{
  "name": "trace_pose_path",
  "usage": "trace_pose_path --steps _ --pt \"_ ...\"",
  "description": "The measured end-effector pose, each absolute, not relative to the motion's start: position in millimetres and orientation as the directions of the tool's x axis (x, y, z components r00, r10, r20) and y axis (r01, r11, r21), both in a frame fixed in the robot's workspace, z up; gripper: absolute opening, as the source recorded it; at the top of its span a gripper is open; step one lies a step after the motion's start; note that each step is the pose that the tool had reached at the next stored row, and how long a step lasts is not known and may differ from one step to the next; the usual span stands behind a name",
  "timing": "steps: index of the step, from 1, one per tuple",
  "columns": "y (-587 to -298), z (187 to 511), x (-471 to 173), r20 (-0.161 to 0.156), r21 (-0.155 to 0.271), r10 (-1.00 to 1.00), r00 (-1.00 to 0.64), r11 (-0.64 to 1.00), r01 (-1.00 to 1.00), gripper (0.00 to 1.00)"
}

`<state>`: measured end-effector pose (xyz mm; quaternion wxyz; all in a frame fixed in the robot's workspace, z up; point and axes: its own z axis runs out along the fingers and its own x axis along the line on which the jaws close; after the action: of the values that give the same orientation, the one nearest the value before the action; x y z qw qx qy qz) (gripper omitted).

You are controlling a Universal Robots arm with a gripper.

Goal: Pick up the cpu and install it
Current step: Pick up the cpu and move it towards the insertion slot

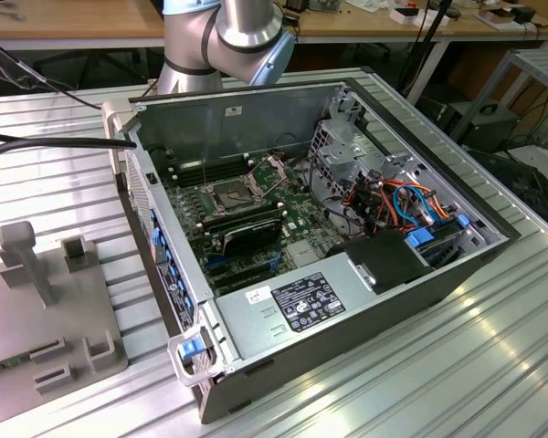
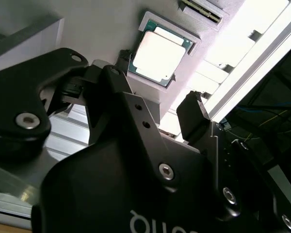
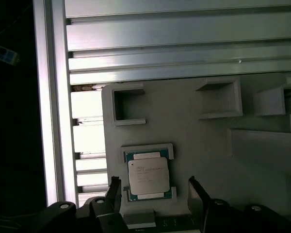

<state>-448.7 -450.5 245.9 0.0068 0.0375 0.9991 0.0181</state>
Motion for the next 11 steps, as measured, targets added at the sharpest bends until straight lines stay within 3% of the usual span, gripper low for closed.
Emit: trace_pose_path --steps 11 --pt "-450.4 245.0 -448.5 -0.012 0.037 0.075 -0.997 0.997 0.075 0.66"
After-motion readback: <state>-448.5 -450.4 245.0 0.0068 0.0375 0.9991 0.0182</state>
